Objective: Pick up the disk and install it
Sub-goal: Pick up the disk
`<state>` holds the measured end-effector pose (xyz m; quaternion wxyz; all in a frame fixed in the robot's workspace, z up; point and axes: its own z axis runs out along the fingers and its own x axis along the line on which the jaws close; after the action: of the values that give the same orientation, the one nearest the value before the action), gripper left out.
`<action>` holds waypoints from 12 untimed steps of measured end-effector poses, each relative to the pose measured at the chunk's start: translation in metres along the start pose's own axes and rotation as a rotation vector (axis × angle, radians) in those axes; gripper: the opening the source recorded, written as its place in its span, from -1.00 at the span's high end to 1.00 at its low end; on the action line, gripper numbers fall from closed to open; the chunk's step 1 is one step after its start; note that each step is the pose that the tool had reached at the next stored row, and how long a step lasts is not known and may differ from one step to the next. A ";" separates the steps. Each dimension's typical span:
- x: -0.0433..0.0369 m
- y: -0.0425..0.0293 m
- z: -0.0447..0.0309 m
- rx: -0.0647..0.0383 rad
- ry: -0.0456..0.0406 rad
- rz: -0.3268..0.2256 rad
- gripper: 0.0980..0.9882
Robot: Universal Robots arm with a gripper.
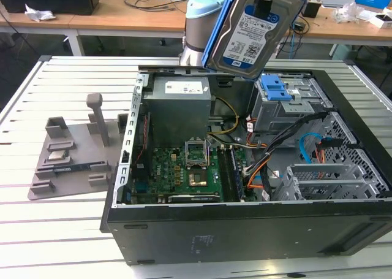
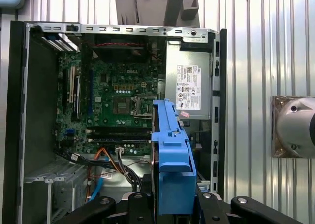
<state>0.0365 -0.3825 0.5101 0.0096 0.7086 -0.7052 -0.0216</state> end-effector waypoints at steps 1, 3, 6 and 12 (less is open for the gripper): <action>0.0012 0.0000 0.0000 0.000 0.0000 0.000 0.40; 0.0037 0.0000 0.0000 0.000 0.0000 0.000 0.40; 0.0057 0.0000 0.0000 0.000 0.0000 0.000 0.40; 0.0112 0.0000 -0.0001 0.000 0.0000 0.000 0.40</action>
<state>0.0366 -0.3937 0.5101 0.0096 0.7086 -0.7052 -0.0216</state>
